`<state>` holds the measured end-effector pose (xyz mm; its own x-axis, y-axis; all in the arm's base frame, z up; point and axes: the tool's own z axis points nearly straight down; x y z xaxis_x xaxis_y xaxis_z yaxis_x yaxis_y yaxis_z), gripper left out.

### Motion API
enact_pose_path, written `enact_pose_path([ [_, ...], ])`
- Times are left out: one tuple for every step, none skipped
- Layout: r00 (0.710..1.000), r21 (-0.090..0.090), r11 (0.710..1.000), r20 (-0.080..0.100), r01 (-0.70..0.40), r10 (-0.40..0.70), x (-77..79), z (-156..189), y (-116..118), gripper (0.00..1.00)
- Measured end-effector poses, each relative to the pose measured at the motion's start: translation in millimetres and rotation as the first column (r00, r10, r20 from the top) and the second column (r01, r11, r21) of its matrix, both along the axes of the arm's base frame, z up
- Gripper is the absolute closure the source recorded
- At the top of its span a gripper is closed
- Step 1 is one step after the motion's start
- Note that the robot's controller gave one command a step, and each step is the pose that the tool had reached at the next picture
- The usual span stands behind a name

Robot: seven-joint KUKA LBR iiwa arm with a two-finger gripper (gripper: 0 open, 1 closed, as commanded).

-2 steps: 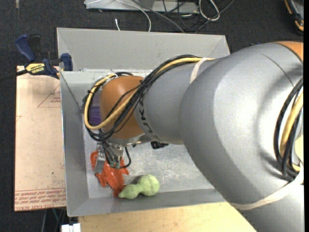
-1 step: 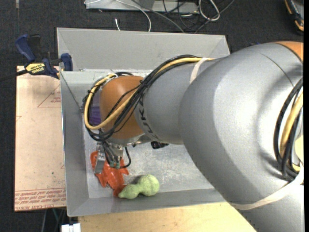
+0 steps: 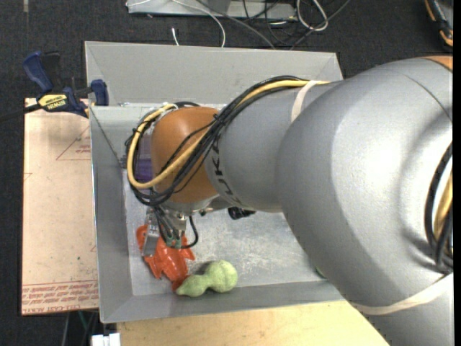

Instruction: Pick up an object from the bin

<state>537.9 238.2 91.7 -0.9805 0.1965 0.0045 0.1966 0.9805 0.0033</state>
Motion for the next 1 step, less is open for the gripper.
enact_pose_path([
  [1.0,0.001,1.0,0.002,0.0,0.0,0.4,27.1,0.4,1.0],
])
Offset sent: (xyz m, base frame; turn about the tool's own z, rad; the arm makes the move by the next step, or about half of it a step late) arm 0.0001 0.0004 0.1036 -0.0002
